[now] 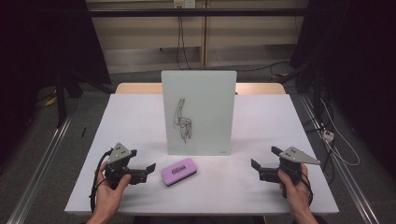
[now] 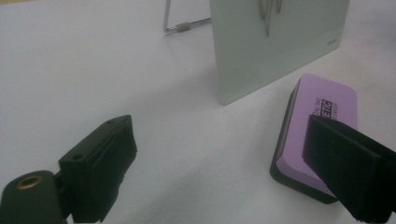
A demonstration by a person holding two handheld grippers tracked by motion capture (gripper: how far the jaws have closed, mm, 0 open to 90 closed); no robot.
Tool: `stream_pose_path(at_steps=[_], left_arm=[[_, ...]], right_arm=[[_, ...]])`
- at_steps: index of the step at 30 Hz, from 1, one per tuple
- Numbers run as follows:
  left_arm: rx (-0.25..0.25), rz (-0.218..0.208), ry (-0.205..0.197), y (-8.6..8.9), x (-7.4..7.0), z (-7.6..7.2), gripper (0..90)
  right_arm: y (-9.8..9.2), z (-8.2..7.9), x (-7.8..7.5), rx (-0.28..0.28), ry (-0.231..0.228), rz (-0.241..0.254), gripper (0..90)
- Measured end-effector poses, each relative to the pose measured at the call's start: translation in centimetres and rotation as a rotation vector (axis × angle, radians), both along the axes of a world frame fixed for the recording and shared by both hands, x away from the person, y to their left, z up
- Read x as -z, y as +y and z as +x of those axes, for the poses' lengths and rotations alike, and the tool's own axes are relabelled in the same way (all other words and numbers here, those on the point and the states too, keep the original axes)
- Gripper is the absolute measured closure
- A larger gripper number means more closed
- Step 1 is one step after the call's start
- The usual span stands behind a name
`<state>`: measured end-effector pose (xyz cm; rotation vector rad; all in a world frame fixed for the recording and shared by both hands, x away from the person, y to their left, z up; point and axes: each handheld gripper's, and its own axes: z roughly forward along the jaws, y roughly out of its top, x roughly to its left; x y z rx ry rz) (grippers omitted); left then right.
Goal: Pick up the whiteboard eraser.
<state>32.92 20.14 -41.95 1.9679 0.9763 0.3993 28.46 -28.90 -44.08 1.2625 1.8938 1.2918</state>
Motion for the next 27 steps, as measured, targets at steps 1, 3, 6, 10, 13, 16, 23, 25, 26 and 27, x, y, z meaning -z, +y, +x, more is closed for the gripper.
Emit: stream_pose_path(at_steps=[1,3,6,10,13,16,23,25,26,27], left_arm=[[0.023,-0.028,0.003,-0.1,-0.2,0.0,10.5],[0.056,-0.038,0.019,-0.3,-0.5,0.0,10.6],[0.093,-0.047,0.035,-0.7,-0.8,0.2,10.6],[0.144,-0.019,0.042,-1.6,-1.0,0.5,10.6],[0.183,0.023,0.017,-2.4,-1.4,0.6,13.0],[0.214,0.035,0.008,-3.0,-2.0,0.9,14.1],[0.249,0.08,0.009,-4.6,-2.8,1.6,13.4],[0.257,0.08,0.027,-5.0,-3.0,1.7,15.4],[0.253,0.085,0.029,-5.2,-3.0,1.8,15.5],[0.259,0.089,0.027,-5.4,-3.0,1.9,15.5]], right_arm=[[0.0,0.0,0.0,-0.002,-0.001,-0.005,4.8],[0.0,0.0,0.0,0.004,0.002,-0.004,4.8],[-0.1,0.1,0.1,0.009,0.003,-0.01,4.8],[-0.1,0.0,0.0,0.012,0.005,-0.011,4.8],[-0.1,0.0,0.0,0.013,0.002,-0.011,4.8],[0.0,0.0,0.0,0.012,0.006,-0.008,4.8],[-0.1,-0.1,0.0,0.008,0.006,0.0,4.7],[-0.1,-0.1,0.0,0.011,0.003,-0.009,5.1],[-0.1,-0.1,0.0,0.008,0.004,-0.005,5.1],[-0.1,-0.1,0.0,0.008,0.004,-0.005,5.1]])
